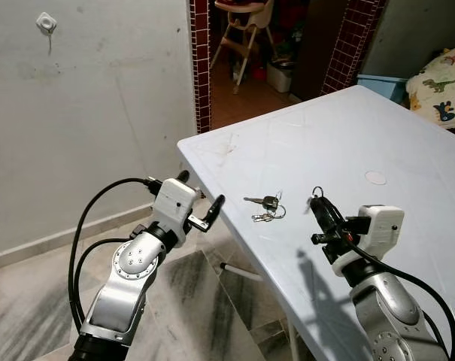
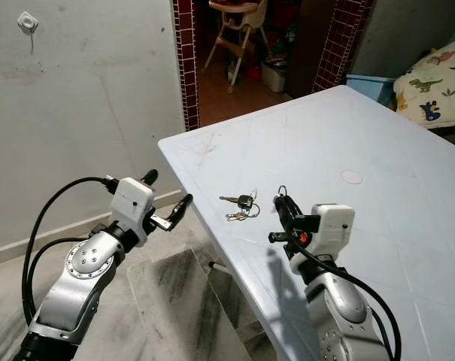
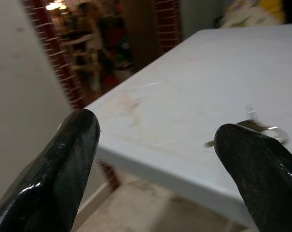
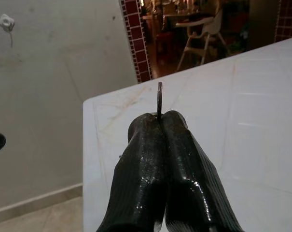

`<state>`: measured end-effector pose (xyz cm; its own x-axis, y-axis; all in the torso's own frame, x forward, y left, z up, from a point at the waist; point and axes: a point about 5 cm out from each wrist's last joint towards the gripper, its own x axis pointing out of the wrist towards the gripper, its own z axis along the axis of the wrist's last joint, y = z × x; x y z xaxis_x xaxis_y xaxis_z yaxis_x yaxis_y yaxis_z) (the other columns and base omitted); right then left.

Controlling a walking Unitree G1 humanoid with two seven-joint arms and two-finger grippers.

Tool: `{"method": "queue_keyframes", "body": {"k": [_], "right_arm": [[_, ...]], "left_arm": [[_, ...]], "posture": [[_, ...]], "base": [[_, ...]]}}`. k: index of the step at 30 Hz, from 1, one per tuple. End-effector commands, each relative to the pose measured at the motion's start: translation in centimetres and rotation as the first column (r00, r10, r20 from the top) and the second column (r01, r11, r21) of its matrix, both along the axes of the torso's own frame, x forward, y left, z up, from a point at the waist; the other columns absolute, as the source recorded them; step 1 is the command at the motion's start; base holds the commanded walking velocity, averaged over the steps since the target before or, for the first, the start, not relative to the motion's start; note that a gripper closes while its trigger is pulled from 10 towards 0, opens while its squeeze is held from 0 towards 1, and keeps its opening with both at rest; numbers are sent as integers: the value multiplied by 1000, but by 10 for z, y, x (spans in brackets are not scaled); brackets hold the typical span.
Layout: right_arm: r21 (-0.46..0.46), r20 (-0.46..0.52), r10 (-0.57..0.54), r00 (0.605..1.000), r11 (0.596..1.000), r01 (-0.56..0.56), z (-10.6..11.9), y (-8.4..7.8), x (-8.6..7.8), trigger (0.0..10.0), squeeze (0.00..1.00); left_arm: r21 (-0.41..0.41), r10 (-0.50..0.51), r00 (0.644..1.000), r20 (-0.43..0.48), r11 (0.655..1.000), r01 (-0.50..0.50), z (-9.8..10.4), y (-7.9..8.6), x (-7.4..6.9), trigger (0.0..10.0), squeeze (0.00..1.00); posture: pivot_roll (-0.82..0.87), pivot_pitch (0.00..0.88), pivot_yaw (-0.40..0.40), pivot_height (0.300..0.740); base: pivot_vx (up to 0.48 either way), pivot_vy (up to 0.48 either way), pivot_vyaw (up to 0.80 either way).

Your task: Hang keys on a hook

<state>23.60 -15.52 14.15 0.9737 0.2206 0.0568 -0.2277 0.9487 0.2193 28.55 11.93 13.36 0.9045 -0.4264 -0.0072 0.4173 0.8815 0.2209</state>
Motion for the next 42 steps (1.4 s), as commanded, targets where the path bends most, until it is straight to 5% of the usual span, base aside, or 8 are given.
{"method": "queue_keyframes", "body": {"k": [1,24,42], "right_arm": [[-16,18,0,1000,1000,0,5,3,-2,10000,0],[8,-25,-35,999,999,35,-2,13,-1,10000,0],[12,-36,-31,999,999,32,-1,13,2,10000,0]], "left_arm": [[14,38,999,21,999,-39,4,5,-1,10000,0],[75,168,982,-86,984,-162,-8,28,0,10000,0],[50,155,980,-123,988,-149,-10,22,0,10000,0]], "posture": [[64,0,5,740],[90,0,36,740],[86,0,26,740]], "base": [[0,0,0],[0,0,791],[0,270,0]]}}
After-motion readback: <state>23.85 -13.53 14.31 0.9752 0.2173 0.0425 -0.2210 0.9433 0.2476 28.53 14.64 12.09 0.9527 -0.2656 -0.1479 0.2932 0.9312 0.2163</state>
